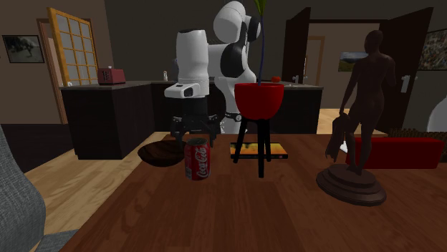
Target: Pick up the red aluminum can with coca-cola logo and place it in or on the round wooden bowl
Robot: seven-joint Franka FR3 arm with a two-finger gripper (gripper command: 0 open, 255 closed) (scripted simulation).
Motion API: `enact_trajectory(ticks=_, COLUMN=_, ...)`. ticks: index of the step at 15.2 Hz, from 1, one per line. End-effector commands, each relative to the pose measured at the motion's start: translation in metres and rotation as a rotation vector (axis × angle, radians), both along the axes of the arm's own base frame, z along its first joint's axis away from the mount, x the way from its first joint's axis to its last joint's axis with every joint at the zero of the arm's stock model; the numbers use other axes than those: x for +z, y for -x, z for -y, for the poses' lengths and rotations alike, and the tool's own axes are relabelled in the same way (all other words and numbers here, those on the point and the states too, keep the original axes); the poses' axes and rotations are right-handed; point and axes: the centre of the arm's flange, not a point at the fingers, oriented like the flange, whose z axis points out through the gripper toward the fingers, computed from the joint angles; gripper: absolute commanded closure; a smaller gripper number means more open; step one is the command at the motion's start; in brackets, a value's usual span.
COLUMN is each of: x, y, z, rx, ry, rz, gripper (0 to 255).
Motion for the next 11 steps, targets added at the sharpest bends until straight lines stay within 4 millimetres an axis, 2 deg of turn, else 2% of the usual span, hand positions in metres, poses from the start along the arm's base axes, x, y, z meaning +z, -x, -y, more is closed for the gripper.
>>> enact_trajectory(ticks=1, x=0.0, y=0.0, z=0.0, rx=0.0, ry=0.0, rz=0.0, gripper=255)
enact_trajectory(ticks=10, x=-0.0001, y=0.0, z=0.0, rx=0.0, ry=0.0, rz=0.0, gripper=255)
enact_trajectory(ticks=11, x=0.0052, y=0.0, z=0.0, rx=0.0, ry=0.0, rz=0.0, gripper=255)
